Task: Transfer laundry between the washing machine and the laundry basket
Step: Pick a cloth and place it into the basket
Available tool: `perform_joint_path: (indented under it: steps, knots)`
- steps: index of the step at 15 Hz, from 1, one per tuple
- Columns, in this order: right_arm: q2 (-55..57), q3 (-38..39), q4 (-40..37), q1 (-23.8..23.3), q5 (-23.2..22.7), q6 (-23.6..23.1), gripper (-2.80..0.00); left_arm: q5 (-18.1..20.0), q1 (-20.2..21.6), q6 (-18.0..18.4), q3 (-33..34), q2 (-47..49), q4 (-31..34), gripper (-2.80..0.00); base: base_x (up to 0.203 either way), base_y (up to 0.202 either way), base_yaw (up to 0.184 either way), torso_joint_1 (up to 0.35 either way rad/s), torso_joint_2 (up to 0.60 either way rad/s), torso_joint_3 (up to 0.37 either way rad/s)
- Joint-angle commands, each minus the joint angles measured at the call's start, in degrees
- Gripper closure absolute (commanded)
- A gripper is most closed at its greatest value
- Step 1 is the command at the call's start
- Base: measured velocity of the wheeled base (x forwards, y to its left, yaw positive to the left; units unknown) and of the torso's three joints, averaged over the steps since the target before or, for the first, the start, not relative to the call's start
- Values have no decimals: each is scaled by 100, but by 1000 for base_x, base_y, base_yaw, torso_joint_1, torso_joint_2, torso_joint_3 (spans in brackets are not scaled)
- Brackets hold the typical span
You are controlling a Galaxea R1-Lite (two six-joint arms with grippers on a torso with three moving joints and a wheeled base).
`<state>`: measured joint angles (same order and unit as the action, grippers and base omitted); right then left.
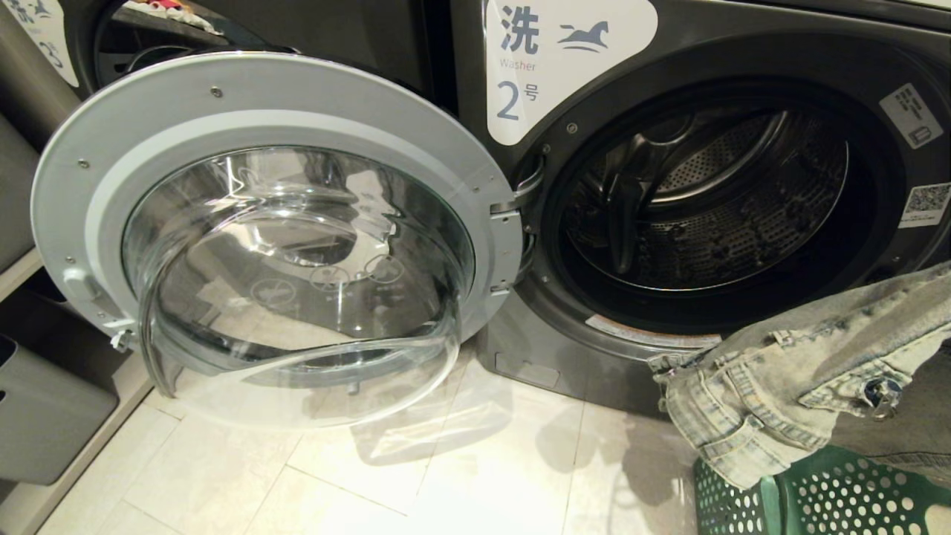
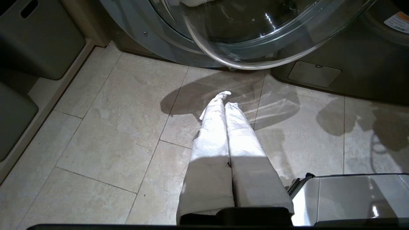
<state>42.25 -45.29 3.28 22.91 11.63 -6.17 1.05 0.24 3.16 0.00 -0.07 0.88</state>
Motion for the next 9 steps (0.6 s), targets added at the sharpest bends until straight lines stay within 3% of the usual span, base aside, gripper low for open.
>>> perform_joint_path:
  steps: [1, 9]
  knots:
    - [20, 2, 6, 3, -179, -25, 0, 1, 2, 1, 9, -10, 0, 0, 0, 0, 0, 0, 0, 0]
    - [-42, 46, 15, 3, -170, -104, 0, 1, 2, 1, 9, -10, 0, 0, 0, 0, 0, 0, 0, 0]
